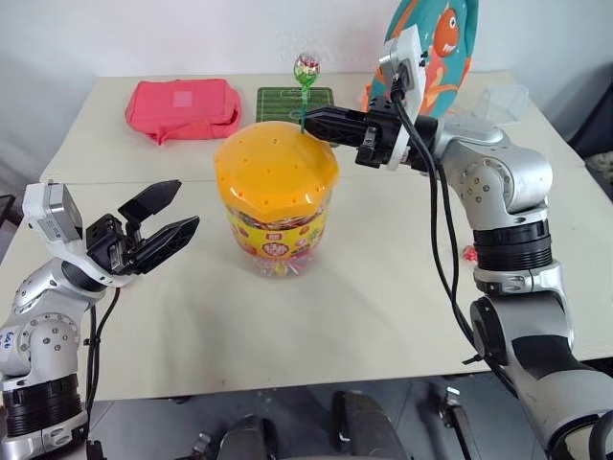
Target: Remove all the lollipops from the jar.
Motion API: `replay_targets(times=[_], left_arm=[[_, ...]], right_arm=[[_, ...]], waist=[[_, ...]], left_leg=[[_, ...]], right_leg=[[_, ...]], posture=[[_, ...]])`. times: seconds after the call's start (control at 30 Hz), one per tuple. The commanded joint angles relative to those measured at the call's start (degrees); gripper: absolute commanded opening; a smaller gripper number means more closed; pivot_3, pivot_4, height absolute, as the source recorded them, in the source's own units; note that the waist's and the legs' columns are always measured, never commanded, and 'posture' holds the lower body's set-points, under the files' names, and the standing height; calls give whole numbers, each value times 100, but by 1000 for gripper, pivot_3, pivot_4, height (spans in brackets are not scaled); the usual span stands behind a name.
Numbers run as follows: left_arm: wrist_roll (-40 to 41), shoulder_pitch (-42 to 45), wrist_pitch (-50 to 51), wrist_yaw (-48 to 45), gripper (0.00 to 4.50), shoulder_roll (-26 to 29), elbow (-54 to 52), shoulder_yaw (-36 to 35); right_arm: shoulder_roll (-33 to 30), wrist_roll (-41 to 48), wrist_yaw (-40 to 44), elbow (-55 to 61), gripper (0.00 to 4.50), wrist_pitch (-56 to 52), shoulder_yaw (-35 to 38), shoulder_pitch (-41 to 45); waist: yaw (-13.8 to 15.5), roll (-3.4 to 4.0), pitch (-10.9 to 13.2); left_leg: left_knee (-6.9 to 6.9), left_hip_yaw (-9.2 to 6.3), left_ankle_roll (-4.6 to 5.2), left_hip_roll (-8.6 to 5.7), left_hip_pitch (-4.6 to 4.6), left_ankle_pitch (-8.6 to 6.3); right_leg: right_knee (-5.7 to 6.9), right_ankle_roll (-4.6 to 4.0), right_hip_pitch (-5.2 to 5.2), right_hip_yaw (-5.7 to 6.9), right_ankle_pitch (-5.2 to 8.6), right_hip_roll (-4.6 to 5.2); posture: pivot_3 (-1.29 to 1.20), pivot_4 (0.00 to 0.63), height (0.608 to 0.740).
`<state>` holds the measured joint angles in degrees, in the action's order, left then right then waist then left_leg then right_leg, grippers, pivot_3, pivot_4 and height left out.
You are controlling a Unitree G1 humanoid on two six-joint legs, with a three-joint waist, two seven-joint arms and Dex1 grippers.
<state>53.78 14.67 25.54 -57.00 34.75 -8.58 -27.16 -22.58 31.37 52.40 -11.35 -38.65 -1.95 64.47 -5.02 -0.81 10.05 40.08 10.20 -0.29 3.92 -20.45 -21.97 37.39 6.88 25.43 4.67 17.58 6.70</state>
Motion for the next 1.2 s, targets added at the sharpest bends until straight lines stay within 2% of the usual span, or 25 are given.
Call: replay_targets(times=[0.03, 0.17, 0.27, 0.37, 0.47, 0.83, 1.07, 1.2], left_arm=[[57, 16, -103, 17, 4500, -5, -149, -62], [51, 0, -110, 28, 4500, -7, -157, -62], [52, -14, -111, 31, 4500, -6, -165, -65], [47, 0, -117, 12, 4500, 1, -143, -56], [38, 37, -123, 1, 4500, -2, -122, -30], [16, 141, -152, 16, 4500, -2, -131, 29], [5, 184, -190, 49, 4500, -6, -134, 49], [1, 227, -205, 66, 4500, -10, -131, 76]], right_arm=[[-26, -1, 139, 145, 292, 137, 88, 181], [-115, 59, 107, 53, 292, -147, 179, 178], [-290, 75, 424, 232, 908, 90, 210, 4], [-413, 91, 711, 390, 1881, 365, 235, -162], [-483, 329, 1028, 564, 1881, 136, 210, -221], [-7, -36, 545, 144, 1881, 344, 87, 52], [195, -59, 558, -10, 1881, 499, 127, 203], [235, -29, 551, -10, 698, 499, 176, 219]], waist=[[-5, 0, 0], [-5, 0, 0], [10, 0, 0], [9, 0, 0], [10, 0, 0], [3, 0, 0], [1, 0, 0], [0, 0, 0]], left_leg=[[0, 0, 0, 0, 0, 0], [0, -1, 0, 0, 0, 0], [0, -1, 0, 0, -1, 0], [0, -3, 0, -1, -1, 0], [0, -3, 0, -1, -1, 0], [1, -2, 0, -1, -1, 0], [1, -3, 0, -1, -1, 0], [1, -4, 0, -1, -1, 0]], right_leg=[[0, 0, 0, 0, 0, 0], [0, 0, 0, 0, 0, 1], [-1, 0, 0, 0, 0, 2], [-2, 0, 0, 1, 0, 2], [-2, 0, 0, 1, 0, 2], [-1, 0, 0, 0, 0, 2], [-1, 0, 0, 1, 0, 2], [-1, 0, 0, 1, 0, 2]], posture=[[0, 150, 740], [0, 150, 740], [0, 150, 740], [0, 150, 740], [0, 150, 740], [0, 150, 740], [0, 150, 740], [0, 150, 740]])
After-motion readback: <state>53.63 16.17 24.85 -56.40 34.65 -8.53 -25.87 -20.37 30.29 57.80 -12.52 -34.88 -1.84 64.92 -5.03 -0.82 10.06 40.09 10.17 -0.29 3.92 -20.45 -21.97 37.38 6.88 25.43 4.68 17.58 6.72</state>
